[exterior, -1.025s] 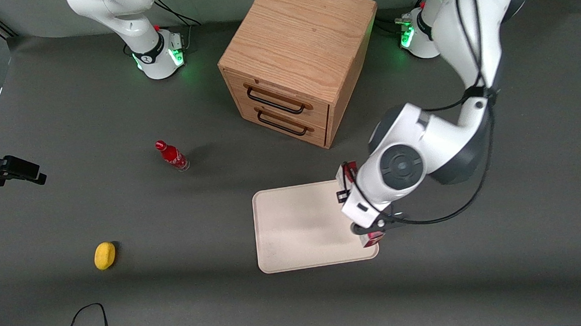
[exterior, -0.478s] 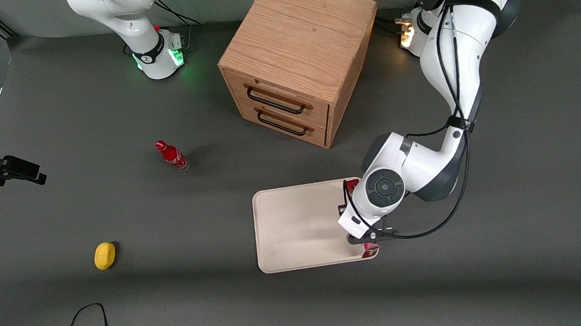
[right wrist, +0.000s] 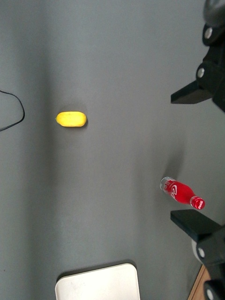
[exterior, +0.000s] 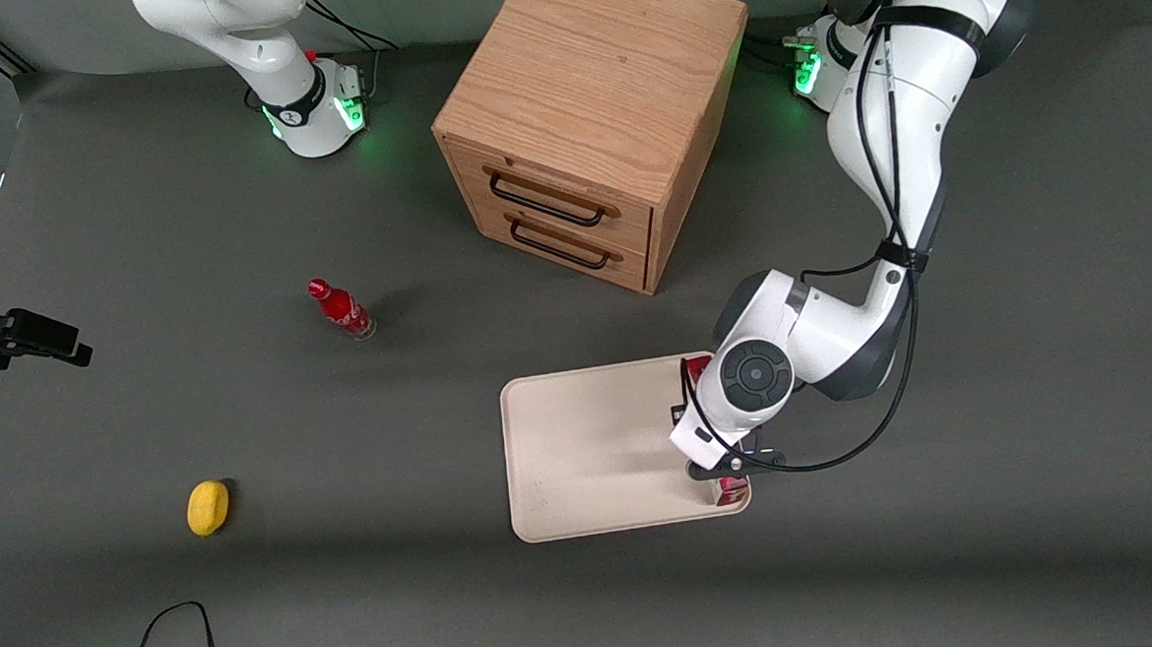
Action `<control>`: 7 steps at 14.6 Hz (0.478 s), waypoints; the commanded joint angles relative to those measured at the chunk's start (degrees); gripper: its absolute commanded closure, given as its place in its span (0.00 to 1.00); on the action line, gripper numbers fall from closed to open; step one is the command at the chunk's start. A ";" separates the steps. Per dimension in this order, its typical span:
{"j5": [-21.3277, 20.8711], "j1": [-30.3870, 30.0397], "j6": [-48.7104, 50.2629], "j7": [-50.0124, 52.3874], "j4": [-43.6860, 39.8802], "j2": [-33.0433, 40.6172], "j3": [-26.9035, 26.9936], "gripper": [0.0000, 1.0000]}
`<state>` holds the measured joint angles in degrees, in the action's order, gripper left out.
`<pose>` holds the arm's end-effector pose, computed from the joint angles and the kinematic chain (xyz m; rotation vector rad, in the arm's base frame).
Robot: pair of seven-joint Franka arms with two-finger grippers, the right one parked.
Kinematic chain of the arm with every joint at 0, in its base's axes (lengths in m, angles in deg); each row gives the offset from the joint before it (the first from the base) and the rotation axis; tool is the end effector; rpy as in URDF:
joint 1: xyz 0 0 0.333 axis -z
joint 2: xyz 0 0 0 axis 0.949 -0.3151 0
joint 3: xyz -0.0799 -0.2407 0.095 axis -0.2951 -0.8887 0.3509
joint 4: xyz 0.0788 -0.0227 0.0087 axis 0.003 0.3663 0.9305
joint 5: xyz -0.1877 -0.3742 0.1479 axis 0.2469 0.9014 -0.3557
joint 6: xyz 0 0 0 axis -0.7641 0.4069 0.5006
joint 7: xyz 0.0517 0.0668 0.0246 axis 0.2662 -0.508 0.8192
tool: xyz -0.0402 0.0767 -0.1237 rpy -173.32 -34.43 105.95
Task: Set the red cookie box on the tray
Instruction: 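Carry the cookie box with the left gripper over the white tray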
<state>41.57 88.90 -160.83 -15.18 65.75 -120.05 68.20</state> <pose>0.6688 -0.3625 0.1568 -3.1365 -0.1027 0.1183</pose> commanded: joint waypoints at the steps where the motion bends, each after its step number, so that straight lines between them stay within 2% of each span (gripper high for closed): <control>1: -0.16 0.04 -0.65 0.40 0.46 0.40 0.12 0.74; 2: -0.16 -0.05 -0.65 0.40 0.46 0.40 0.12 0.01; 7: -0.16 -0.05 -0.74 0.49 0.37 0.40 0.04 0.00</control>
<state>41.58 88.88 -161.04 -15.15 65.74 -120.09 68.24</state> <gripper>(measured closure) 0.419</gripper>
